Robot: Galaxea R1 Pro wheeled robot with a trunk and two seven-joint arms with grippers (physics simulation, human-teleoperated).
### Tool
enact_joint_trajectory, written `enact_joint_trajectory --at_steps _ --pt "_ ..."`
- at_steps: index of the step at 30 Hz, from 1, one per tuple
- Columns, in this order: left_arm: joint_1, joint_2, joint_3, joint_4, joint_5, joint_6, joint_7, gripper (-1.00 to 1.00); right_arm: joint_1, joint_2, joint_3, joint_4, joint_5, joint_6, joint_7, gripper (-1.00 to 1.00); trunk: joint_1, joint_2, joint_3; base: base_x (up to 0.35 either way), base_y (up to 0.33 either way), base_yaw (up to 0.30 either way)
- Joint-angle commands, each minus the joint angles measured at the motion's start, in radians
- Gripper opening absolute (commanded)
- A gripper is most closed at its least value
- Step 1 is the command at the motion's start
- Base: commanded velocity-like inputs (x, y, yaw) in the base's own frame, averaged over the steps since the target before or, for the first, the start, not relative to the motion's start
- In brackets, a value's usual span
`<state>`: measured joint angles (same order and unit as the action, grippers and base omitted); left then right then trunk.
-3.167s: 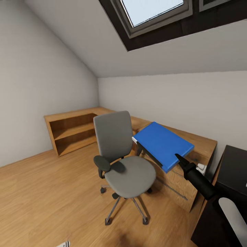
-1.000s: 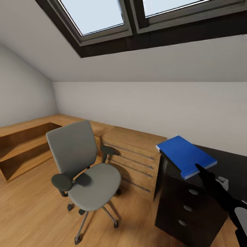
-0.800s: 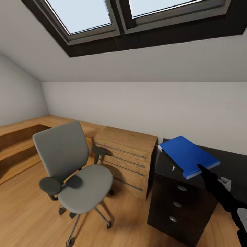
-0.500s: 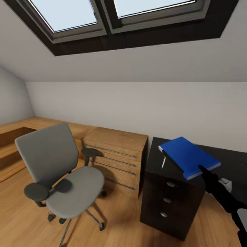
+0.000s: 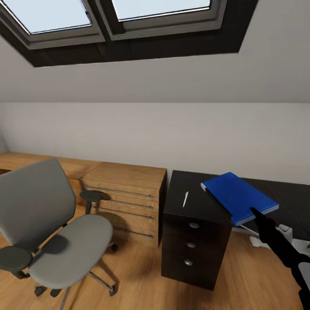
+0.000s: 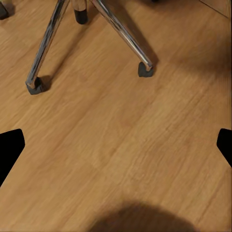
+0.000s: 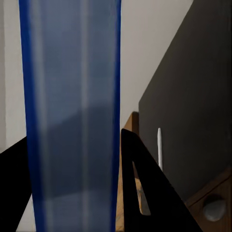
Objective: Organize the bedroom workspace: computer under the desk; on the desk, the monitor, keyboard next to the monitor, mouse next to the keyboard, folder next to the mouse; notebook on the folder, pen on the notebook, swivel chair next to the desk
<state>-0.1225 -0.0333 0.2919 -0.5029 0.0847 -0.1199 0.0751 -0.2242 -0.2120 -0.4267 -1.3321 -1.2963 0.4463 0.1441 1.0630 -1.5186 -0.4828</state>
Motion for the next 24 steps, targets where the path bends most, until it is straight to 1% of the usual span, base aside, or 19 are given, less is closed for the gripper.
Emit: enact_joint_trajectory --at_steps 1,24 --pt "0.0 0.0 0.001 0.0 0.009 -0.003 0.0 1.0 -0.001 0.0 -0.002 0.001 -0.005 0.007 0.002 -1.0 0.0 -0.001 -0.001 0.0 0.0 -0.3" --pt "0.0 -0.001 0.001 0.0 0.009 -0.003 0.0 1.0 -0.001 0.0 -0.004 0.001 -0.005 0.006 0.002 -1.0 0.0 -0.001 -0.001 0.0 0.0 -0.3"
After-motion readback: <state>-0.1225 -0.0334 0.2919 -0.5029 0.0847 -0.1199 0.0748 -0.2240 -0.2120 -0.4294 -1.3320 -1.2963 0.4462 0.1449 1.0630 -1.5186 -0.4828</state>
